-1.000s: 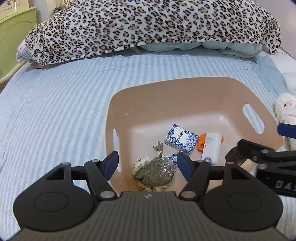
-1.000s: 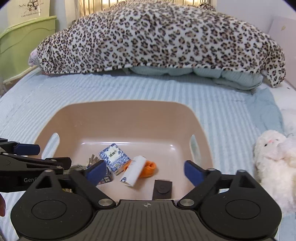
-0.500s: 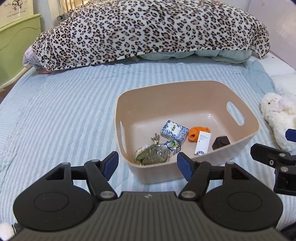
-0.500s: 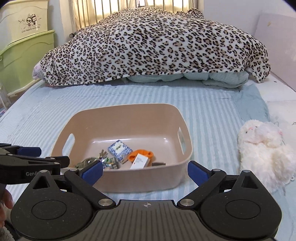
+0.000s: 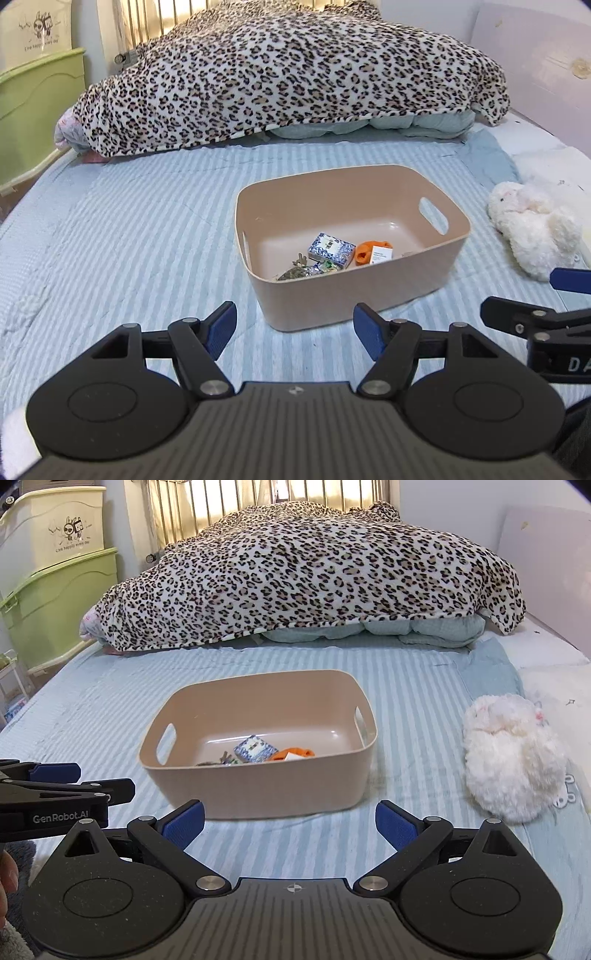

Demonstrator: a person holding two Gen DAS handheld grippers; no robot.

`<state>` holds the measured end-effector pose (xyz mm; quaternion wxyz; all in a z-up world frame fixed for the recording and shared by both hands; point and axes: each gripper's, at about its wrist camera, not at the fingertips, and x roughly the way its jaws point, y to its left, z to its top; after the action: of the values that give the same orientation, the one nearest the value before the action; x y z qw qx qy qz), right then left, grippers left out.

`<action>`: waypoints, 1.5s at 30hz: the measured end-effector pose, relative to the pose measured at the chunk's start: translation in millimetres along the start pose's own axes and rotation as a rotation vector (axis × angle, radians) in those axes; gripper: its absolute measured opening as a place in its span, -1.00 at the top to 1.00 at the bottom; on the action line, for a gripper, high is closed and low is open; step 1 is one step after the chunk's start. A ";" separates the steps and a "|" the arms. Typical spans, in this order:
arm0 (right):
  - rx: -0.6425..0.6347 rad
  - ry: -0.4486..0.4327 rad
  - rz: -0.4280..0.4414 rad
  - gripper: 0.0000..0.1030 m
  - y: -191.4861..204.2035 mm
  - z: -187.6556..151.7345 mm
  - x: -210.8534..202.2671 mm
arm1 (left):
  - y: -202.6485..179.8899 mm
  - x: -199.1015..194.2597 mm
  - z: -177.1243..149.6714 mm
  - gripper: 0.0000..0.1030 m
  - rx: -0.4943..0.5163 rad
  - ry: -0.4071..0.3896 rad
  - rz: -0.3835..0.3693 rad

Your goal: Organize objects

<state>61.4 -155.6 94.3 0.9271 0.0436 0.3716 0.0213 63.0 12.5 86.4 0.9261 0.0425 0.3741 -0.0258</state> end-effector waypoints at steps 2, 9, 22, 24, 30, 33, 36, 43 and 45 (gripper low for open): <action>0.002 0.003 0.006 -0.95 2.1 -4.7 -5.7 | 0.0 -9.0 -5.6 -0.38 0.001 -0.009 -0.001; 0.000 -0.006 0.013 -0.95 10.1 -20.0 -26.5 | 4.8 -37.5 -24.6 -0.38 -0.014 -0.027 -0.023; 0.023 -0.008 0.018 -0.96 11.5 -50.9 -64.5 | 2.5 -61.1 -56.3 -0.38 0.002 0.000 -0.044; 0.021 -0.005 0.020 -0.96 12.0 -53.3 -66.8 | 1.6 -61.9 -59.4 -0.38 0.003 0.008 -0.044; 0.015 -0.001 0.022 -0.96 12.4 -57.9 -72.2 | -1.5 -65.5 -65.3 -0.38 0.017 0.017 -0.053; 0.020 0.002 0.025 -0.97 11.6 -59.6 -73.0 | -1.8 -66.0 -66.2 -0.38 0.012 0.022 -0.058; 0.019 0.007 0.027 -0.97 11.6 -62.3 -73.6 | -1.9 -66.6 -66.9 -0.38 0.013 0.028 -0.064; 0.024 0.024 0.039 -0.98 11.7 -67.5 -72.8 | 0.2 -68.2 -66.3 -0.38 0.010 0.032 -0.061; 0.026 0.026 0.037 -0.98 10.0 -67.3 -72.7 | 0.2 -68.2 -66.4 -0.38 0.010 0.034 -0.061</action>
<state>-37.7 -146.5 96.7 0.9209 0.0623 0.3832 0.0342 -31.9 20.3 86.2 0.9180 0.0361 0.3910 -0.0549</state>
